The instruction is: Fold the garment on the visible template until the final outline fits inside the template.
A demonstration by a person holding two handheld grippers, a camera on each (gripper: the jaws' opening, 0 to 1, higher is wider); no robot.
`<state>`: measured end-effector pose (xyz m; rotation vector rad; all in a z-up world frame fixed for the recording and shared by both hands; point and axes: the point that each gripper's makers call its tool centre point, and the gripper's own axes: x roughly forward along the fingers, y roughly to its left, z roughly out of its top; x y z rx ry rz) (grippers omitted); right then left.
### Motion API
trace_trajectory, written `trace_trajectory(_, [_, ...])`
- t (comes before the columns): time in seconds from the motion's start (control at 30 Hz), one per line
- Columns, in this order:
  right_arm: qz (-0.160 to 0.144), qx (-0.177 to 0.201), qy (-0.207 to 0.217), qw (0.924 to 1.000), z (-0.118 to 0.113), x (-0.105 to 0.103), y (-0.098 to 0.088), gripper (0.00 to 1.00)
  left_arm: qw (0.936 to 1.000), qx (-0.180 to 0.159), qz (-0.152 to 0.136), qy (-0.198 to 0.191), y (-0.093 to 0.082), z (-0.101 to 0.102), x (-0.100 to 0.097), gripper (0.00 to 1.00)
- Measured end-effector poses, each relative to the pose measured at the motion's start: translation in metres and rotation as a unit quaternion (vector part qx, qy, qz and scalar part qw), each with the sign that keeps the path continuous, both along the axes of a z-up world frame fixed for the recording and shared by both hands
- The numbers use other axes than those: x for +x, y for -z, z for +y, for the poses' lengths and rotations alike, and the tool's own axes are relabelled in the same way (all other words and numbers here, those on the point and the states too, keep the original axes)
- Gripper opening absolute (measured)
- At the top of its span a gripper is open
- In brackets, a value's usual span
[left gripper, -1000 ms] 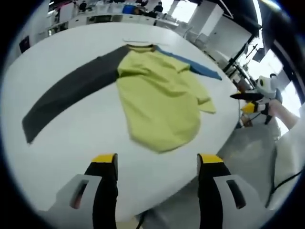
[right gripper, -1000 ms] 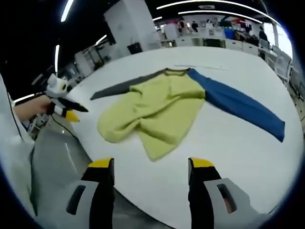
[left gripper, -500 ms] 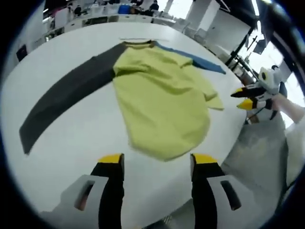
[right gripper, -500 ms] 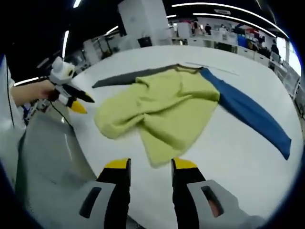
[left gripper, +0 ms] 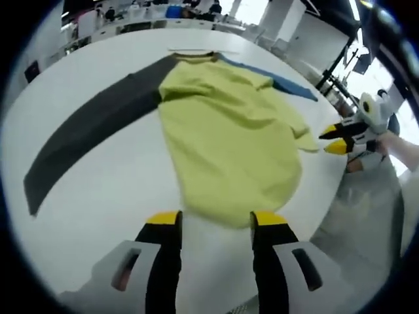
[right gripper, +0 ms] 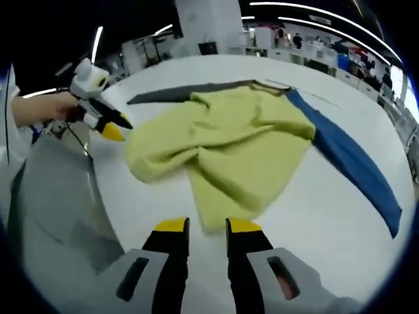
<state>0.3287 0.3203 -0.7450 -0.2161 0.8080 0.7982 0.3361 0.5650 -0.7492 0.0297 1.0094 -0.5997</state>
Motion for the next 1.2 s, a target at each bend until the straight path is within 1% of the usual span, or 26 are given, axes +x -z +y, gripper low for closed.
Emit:
trace_trajectory(0.1, [0.004, -0.005, -0.007, 1.0, 0.003, 0.0, 0.005, 0.2, 0.9999, 0.007, 0.004, 0.007, 0.004, -0.001, 0.0, 0.36])
trace_trajectory(0.23, [-0.002, -0.028, -0.025, 0.9993, 0.003, -0.001, 0.012, 0.2, 0.9998, 0.016, 0.005, 0.014, 0.007, -0.002, 0.0, 0.32])
trace_trajectory(0.27, [-0.003, -0.032, -0.027, 0.9991, 0.002, -0.001, 0.013, 0.21, 0.9997, 0.019, -0.001, 0.015, 0.007, -0.002, 0.001, 0.3])
trace_trajectory(0.33, [-0.007, -0.043, -0.033, 0.9985, 0.002, -0.002, 0.016, 0.21, 0.9995, 0.026, -0.002, 0.018, 0.008, -0.002, 0.001, 0.27])
trace_trajectory(0.43, [-0.028, -0.06, -0.037, 0.9971, 0.0, 0.001, 0.018, 0.18, 0.9993, 0.031, -0.004, 0.021, 0.009, -0.004, 0.003, 0.24])
trace_trajectory(0.53, [-0.051, -0.082, -0.044, 0.9944, -0.004, 0.005, 0.019, 0.12, 0.999, 0.035, -0.007, 0.028, 0.01, -0.007, 0.003, 0.19])
trace_trajectory(0.57, [-0.055, -0.086, -0.052, 0.9934, -0.003, 0.005, 0.019, 0.12, 0.9987, 0.038, -0.01, 0.031, 0.01, -0.008, 0.004, 0.18])
trace_trajectory(0.7, [-0.063, -0.098, -0.063, 0.9912, -0.002, 0.005, 0.019, 0.11, 0.9989, 0.035, -0.007, 0.032, 0.01, -0.009, 0.003, 0.12])
trace_trajectory(0.83, [-0.054, -0.086, -0.036, 0.9942, -0.005, 0.009, 0.019, 0.08, 0.9988, 0.033, -0.008, 0.036, 0.009, -0.011, 0.003, 0.02])
trace_trajectory(0.93, [-0.04, -0.065, -0.017, 0.997, -0.006, 0.01, 0.018, 0.06, 0.9987, 0.034, -0.008, 0.036, 0.008, -0.01, 0.005, 0.0])
trace_trajectory(1.03, [-0.036, -0.061, -0.02, 0.9973, -0.006, 0.009, 0.015, 0.02, 0.9988, 0.032, -0.01, 0.035, 0.004, -0.01, 0.007, 0.0])
trace_trajectory(1.07, [-0.036, -0.068, -0.023, 0.9968, -0.007, 0.008, 0.011, 0.02, 0.999, 0.029, -0.01, 0.034, 0.002, -0.011, 0.007, 0.0])
trace_trajectory(1.2, [-0.046, -0.069, -0.029, 0.9961, -0.012, 0.011, -0.001, 0.02, 0.9995, 0.015, -0.01, 0.026, -0.013, -0.011, 0.011, 0.0])
